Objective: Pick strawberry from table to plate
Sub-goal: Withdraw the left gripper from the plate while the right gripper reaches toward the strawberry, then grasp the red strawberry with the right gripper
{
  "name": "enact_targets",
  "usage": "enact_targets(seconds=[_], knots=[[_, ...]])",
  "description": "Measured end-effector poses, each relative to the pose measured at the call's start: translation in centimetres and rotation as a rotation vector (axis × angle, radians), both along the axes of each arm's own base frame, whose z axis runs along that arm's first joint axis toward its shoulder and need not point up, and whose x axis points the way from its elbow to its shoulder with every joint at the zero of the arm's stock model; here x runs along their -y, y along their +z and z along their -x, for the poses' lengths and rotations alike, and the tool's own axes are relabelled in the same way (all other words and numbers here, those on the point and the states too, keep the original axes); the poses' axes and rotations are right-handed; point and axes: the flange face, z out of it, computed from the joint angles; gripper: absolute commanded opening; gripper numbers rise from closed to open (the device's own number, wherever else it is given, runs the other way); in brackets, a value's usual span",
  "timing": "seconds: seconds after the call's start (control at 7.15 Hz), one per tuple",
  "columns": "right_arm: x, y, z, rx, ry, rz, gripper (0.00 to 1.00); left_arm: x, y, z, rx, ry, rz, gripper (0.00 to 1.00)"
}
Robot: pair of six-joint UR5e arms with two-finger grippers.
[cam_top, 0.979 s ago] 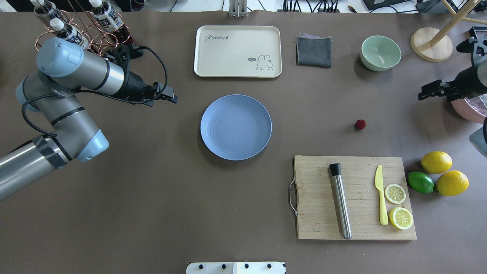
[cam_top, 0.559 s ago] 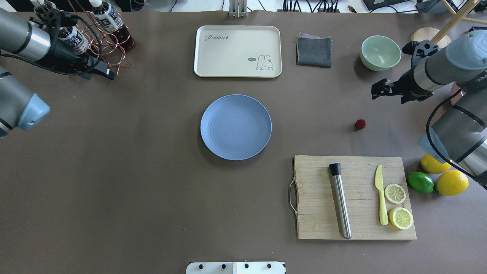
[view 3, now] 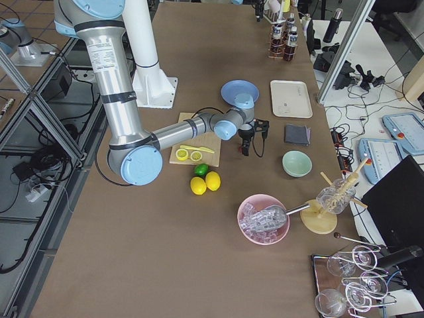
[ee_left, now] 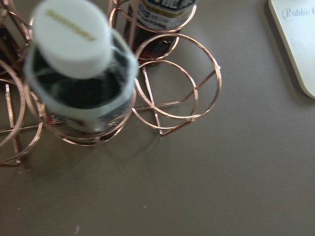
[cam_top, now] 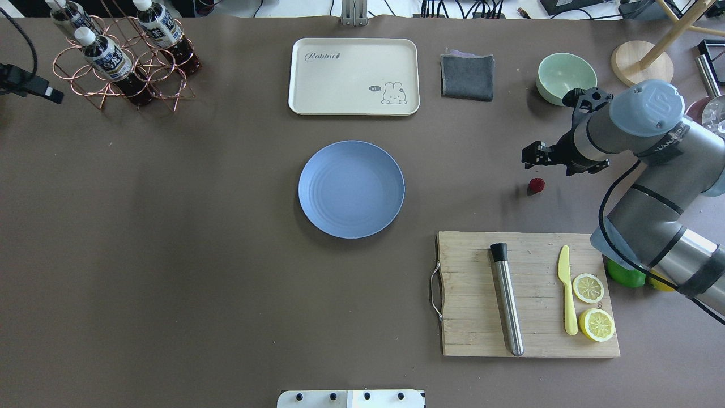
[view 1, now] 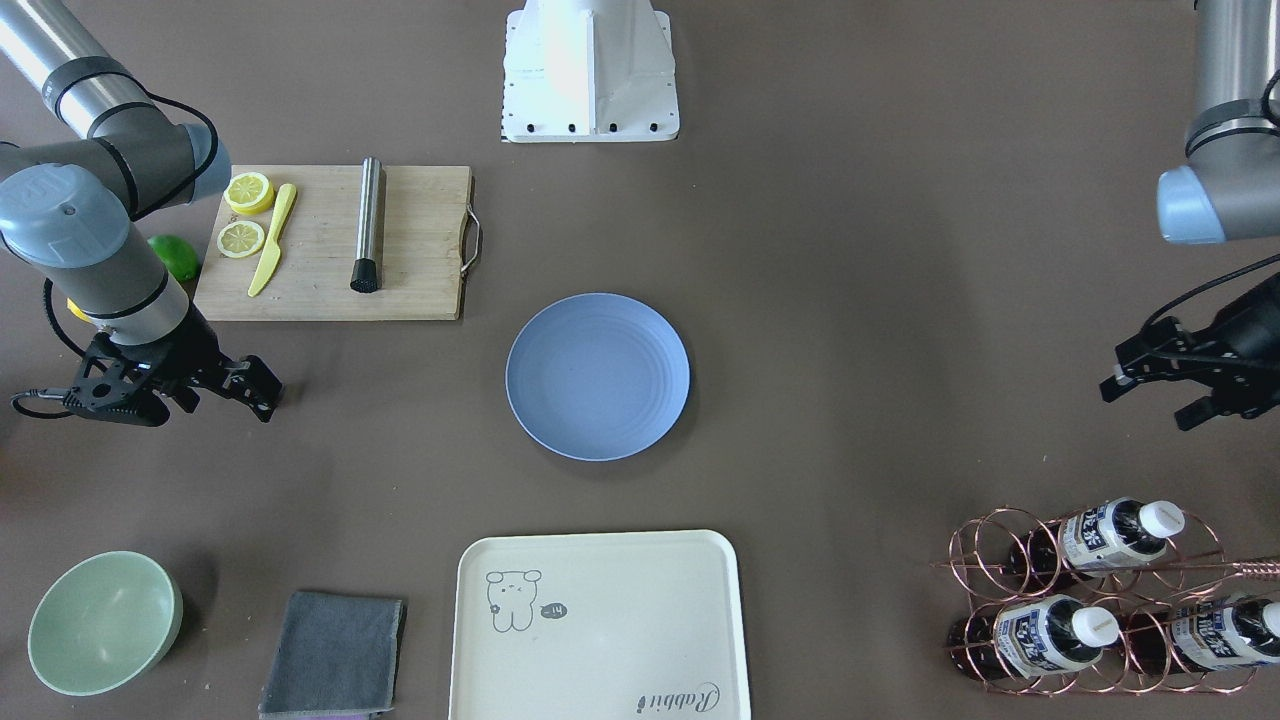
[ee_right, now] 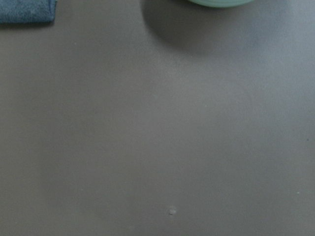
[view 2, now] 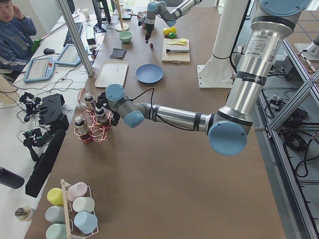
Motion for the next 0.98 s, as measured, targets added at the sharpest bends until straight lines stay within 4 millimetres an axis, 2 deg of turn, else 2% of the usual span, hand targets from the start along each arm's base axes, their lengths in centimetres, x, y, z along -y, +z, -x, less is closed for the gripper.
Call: enact_targets(seconds=[0.14, 0.28, 0.42, 0.56, 0.84, 0.98], knots=[[-0.6, 0.2, 0.8, -0.009, -0.007, -0.005, 0.83, -0.2, 1.7, 3.2, 0.036, 0.015, -0.015, 0.98], [-1.1, 0.4, 1.4, -0.014, -0.015, -0.007, 0.71, -0.3, 2.6, 4.8, 0.054, 0.026, -0.018, 0.98], [-1.5, 0.5, 1.8, -0.016, -0.022, -0.008, 0.26, -0.4, 3.0, 5.4, 0.061, 0.031, -0.018, 0.98], [-1.8, 0.5, 2.1, -0.016, -0.025, -0.006, 0.0, -0.4, 3.1, 5.6, 0.064, 0.033, -0.018, 0.98], [-2.2, 0.4, 2.7, -0.014, -0.031, -0.006, 0.0, -0.3, 3.1, 5.6, 0.065, 0.034, -0.019, 0.98], [-2.3, -0.4, 2.8, -0.005, -0.034, -0.014, 0.0, -0.3, 3.0, 5.7, 0.065, 0.032, -0.017, 0.98]])
